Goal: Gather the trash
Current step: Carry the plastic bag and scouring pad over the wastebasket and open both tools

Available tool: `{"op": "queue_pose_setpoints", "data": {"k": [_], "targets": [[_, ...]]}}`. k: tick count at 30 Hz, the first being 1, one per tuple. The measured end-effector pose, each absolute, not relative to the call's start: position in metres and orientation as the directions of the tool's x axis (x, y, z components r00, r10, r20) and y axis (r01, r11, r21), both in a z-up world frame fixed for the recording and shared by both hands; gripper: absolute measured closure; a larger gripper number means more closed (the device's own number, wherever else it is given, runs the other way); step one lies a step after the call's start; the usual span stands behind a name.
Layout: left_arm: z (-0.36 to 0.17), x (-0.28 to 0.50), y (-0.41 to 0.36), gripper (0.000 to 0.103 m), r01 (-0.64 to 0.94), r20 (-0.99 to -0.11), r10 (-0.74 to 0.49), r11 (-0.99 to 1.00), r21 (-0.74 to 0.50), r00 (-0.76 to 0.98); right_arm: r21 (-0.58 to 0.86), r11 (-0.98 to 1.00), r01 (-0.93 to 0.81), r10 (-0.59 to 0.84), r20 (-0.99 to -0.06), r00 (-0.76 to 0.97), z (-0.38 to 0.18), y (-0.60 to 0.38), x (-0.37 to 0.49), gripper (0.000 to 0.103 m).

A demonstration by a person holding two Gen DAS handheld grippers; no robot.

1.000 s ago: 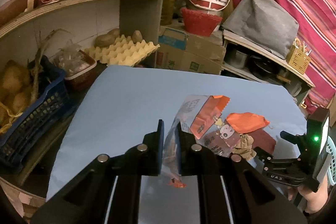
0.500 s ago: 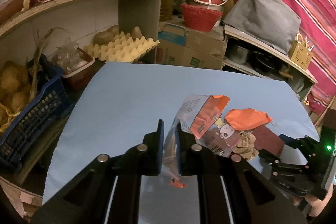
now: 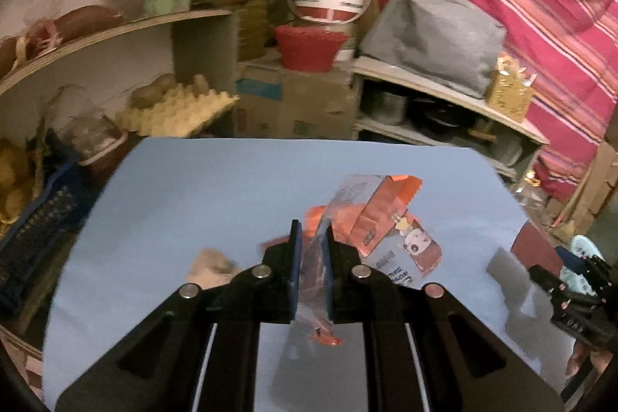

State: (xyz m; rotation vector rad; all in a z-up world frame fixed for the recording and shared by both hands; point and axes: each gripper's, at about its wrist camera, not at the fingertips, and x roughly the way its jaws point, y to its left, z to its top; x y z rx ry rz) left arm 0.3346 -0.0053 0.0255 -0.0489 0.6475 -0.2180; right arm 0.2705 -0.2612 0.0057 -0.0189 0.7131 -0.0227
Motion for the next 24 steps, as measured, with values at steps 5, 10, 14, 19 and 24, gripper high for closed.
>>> {"op": "queue_pose_setpoints", "data": {"k": [5,10,14,19,24], "targets": [[0.041,0.322,-0.065,0.093,0.248,-0.572,-0.261,0.963,-0.103,0.778,0.011,0.991,0.134,-0.101,-0.592,0.8,0.032,-0.327,0.239,0.038],[0.056,0.311,-0.129,0.093,0.324,-0.549,-0.325,0.94,-0.103,0.77,0.066,0.966,0.252,-0.171,-0.568,0.805,0.039,-0.391,0.211,0.038],[0.06,0.298,-0.182,0.093,0.391,-0.539,-0.385,0.914,-0.109,0.749,0.047,0.948,0.315,-0.239,-0.547,0.802,0.042,-0.42,0.193,0.038],[0.061,0.281,-0.25,0.093,0.481,-0.528,-0.466,0.869,-0.121,0.71,0.049,0.922,0.385,-0.305,-0.521,0.797,0.047,-0.46,0.168,0.038],[0.056,0.257,-0.319,0.093,0.575,-0.523,-0.544,0.809,-0.12,0.656,0.071,0.888,0.455,-0.354,-0.527,0.773,0.041,-0.503,0.138,0.038]]}}
